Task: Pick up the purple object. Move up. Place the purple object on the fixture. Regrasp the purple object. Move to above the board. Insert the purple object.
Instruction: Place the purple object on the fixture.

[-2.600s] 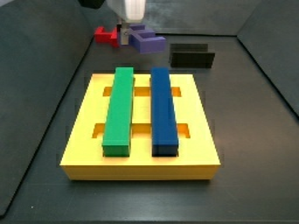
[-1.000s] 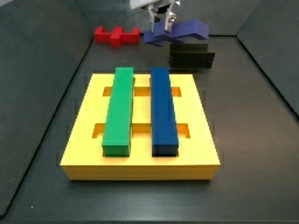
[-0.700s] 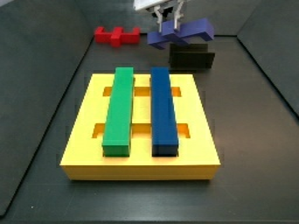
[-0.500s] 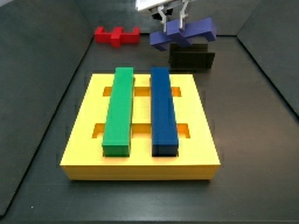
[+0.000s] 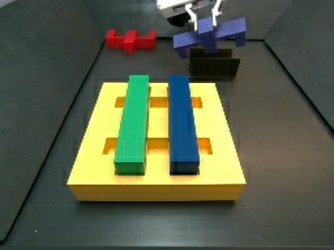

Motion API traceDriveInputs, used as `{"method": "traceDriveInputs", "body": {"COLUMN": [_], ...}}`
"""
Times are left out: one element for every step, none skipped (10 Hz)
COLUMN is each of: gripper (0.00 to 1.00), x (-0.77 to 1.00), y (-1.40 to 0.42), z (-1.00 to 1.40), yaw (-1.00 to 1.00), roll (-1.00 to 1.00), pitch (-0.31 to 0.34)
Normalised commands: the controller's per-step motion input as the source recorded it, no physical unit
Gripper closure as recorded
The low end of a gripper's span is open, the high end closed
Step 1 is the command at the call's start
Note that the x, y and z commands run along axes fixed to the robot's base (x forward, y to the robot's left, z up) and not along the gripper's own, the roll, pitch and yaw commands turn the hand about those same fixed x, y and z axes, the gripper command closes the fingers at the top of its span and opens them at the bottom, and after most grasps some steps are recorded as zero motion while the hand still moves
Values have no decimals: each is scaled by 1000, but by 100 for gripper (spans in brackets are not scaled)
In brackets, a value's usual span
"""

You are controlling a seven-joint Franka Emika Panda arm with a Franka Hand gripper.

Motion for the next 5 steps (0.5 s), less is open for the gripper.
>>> {"method": "traceDriveInputs", "body": {"gripper": [100,100,100,100,100], "x": [386,366,391,486,477], "y": [206,263,320,274,126], "z": [183,180,140,-83,-437], "yaw": [300,291,243,166,60], "roll": [-331,-214,-140,49,0], "pitch": [449,486,511,471,194]}}
